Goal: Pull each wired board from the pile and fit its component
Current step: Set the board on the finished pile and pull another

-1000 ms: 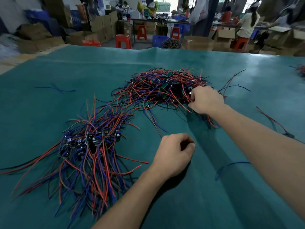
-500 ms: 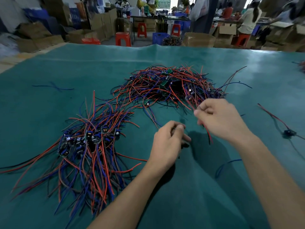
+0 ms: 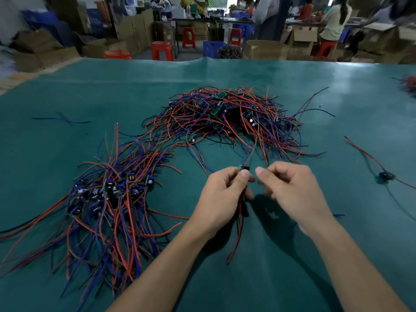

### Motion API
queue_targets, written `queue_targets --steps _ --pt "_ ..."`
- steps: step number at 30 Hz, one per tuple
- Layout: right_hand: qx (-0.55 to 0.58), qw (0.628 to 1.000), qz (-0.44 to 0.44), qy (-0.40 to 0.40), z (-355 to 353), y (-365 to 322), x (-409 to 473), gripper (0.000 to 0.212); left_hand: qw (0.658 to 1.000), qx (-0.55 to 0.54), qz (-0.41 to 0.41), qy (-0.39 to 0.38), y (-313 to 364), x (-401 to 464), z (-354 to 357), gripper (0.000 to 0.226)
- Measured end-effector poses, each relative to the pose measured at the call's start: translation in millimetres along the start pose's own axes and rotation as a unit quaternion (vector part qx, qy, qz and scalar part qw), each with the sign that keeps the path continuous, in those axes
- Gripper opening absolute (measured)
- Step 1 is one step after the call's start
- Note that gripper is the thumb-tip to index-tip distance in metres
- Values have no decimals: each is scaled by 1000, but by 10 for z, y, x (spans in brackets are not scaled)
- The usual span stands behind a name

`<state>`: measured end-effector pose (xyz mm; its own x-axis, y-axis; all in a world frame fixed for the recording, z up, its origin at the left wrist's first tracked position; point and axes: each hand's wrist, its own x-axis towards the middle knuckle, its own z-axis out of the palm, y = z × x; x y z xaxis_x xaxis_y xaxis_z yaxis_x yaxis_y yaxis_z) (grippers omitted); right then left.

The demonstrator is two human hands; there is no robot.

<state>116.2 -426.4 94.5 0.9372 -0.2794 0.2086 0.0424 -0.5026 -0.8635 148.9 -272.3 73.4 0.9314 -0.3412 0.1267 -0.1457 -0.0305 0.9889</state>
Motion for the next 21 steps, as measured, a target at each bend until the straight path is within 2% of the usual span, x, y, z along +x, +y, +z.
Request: queue_targets --steps 2,4,6,8,10,12,14,16,18,21 --pt "93 995 42 7 -7 -13 21 24 999 15 10 -45 -17 -22 -11 30" --pt "236 965 101 -51 -3 -50 21 17 995 16 14 -93 -23 -37 -28 37" --pt "328 929 142 -95 -27 -59 22 19 992 13 17 -123 -3 -50 -43 38" --pt "385 900 161 -121 -62 -53 35 21 990 17 23 -135 20 -56 -46 38" --pt "394 899 148 -122 -78 -33 51 23 990 20 24 -138 24 -55 -44 38" --pt "355 926 113 -63 -83 -1 70 18 991 13 23 -133 24 -46 -41 36" --pt "298 951 74 34 -96 43 102 6 991 20 22 -132 26 -38 -34 35" --pt "261 957 46 117 -150 93 146 10 990 33 20 -136 17 -35 -20 36" --pt "256 948 43 186 -236 130 190 16 989 36 15 -144 5 -40 -11 37" --pt "301 904 89 290 -393 176 236 18 986 47 15 -157 1 -53 -17 36"
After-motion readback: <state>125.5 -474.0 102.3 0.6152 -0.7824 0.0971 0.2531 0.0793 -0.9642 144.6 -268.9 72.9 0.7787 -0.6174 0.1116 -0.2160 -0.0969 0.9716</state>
